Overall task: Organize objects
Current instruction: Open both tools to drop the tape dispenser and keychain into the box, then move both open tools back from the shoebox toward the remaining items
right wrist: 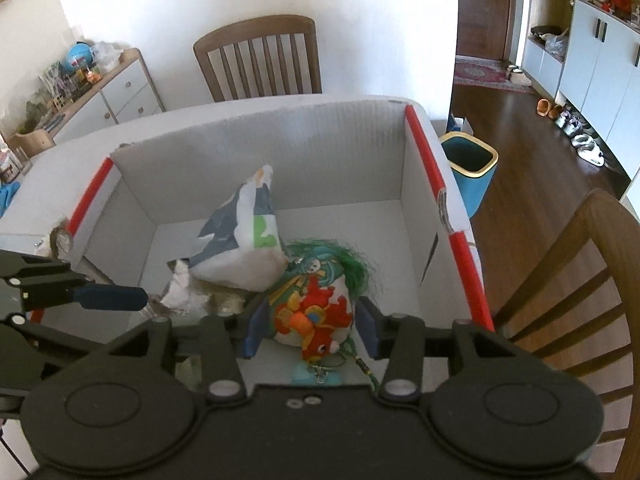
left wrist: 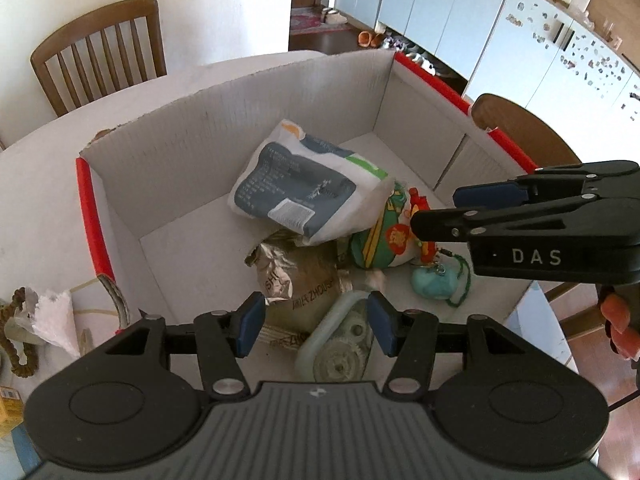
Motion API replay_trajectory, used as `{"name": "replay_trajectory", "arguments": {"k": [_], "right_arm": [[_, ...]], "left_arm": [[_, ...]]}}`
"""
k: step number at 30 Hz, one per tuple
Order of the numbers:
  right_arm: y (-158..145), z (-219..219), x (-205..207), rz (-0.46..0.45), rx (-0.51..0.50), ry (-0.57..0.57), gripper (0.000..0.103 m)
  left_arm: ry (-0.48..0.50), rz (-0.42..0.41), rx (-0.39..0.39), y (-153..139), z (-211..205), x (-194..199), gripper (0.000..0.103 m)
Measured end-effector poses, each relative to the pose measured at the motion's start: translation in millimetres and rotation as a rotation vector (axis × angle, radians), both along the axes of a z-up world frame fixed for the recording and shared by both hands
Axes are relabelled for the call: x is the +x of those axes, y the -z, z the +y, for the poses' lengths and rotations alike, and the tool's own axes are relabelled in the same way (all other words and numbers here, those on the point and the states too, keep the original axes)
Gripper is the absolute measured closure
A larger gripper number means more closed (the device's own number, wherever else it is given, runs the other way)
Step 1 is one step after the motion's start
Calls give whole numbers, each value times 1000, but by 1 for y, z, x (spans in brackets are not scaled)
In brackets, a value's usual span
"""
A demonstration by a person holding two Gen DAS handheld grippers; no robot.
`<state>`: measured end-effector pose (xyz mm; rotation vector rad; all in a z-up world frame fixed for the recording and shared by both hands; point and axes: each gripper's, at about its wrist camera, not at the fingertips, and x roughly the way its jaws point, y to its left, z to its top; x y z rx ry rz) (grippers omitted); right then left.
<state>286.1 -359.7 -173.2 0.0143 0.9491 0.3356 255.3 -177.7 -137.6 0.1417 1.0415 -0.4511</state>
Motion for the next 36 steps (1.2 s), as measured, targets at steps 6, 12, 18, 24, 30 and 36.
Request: {"name": "replay_trajectory", "arguments": {"k": [6, 12, 18, 24, 30, 36], "right_arm": [[-18, -3, -11, -31, 22, 4, 57], [-37, -1, -29, -65, 36, -7, 56], [-54, 10, -52, -106, 43, -23, 54], [-71, 28, -73, -145, 45, -38, 50], [-85, 44, -92, -177, 62, -25, 42], [-92, 69, -110, -188, 84, -2, 37]], "left_arm": [[1, -46, -30, -16, 4, -9, 48], [-11, -91, -76, -37, 17, -25, 48], [-37, -138, -126, -57, 36, -42, 48], [-37, -194, -150, -75, 57, -62, 48], [-34, -234, -168, -87, 85, -80, 47], [-55, -254, -188, -93, 123, -93, 37]]}}
